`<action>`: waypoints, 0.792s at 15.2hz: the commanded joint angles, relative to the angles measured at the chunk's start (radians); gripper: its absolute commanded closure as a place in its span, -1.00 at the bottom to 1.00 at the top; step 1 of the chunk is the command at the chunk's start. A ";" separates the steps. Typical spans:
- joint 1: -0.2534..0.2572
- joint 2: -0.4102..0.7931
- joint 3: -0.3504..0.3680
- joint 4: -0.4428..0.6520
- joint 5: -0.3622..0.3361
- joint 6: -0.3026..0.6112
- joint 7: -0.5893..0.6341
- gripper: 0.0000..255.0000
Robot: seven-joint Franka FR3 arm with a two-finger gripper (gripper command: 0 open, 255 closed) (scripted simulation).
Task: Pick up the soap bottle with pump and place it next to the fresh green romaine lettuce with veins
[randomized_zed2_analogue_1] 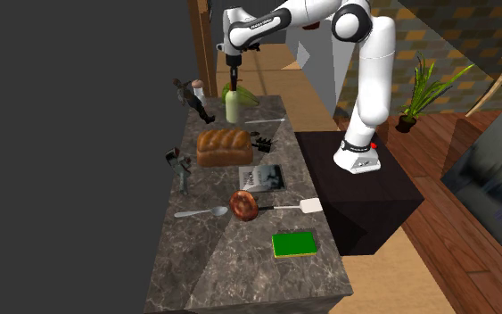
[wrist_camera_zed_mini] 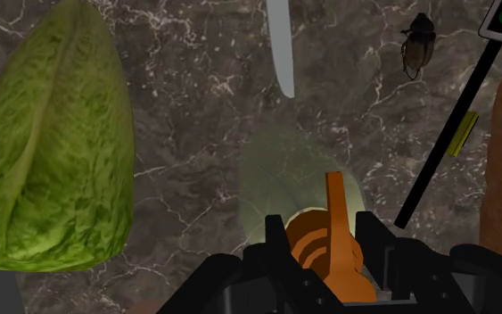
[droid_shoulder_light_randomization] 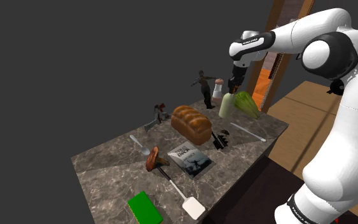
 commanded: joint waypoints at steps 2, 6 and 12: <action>0.000 0.005 0.000 -0.009 0.001 0.015 -0.001 1.00; 0.000 0.005 0.000 -0.009 0.001 0.015 -0.001 1.00; 0.000 0.006 0.000 -0.009 0.001 0.015 -0.001 -1.00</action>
